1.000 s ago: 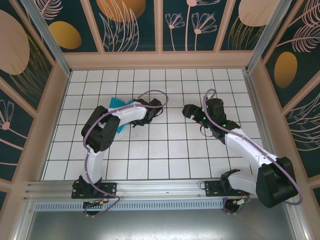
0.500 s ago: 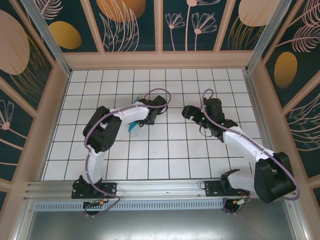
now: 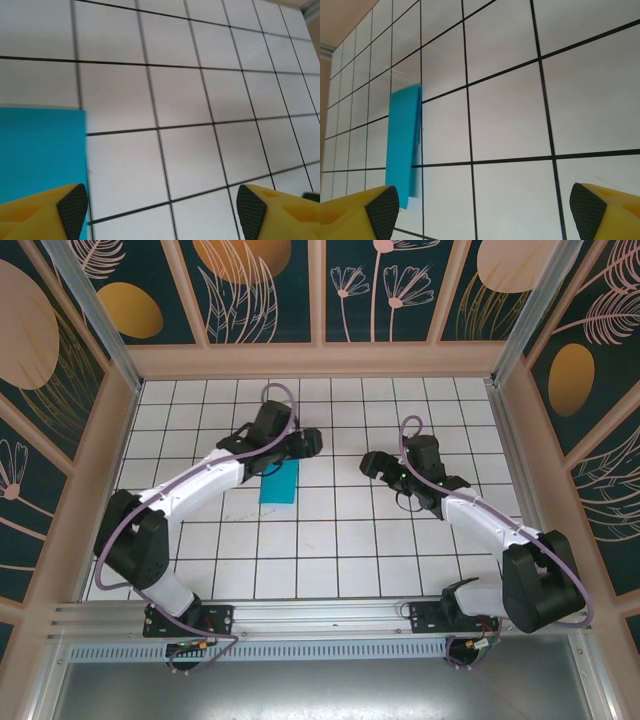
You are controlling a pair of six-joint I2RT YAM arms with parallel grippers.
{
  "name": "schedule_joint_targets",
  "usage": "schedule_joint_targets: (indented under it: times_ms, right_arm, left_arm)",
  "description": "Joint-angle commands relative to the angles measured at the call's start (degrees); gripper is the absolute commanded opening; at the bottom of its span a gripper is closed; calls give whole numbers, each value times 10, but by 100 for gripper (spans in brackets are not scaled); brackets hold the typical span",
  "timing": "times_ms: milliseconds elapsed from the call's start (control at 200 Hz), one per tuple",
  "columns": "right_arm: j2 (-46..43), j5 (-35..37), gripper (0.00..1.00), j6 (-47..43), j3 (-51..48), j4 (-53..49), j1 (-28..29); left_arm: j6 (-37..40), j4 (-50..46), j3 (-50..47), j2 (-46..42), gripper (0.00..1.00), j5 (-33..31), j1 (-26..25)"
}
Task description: Fold a paper plane with a square sheet of paper (pick it up from the middle)
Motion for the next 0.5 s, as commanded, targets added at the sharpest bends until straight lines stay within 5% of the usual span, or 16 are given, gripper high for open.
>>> schedule_joint_targets:
  times_ms: [0,255,495]
  right_arm:
    - [3,-23,91,6,0,36,11]
    - [25,-31,92,13,3,38,24]
    - [41,-30,91,14,7,38,35]
  left_arm:
    - [-32,52,-55,2,76,49,42]
    - [-49,58,-87,81,51,12,81]
    - [-75,81,-119,115,48,-2,81]
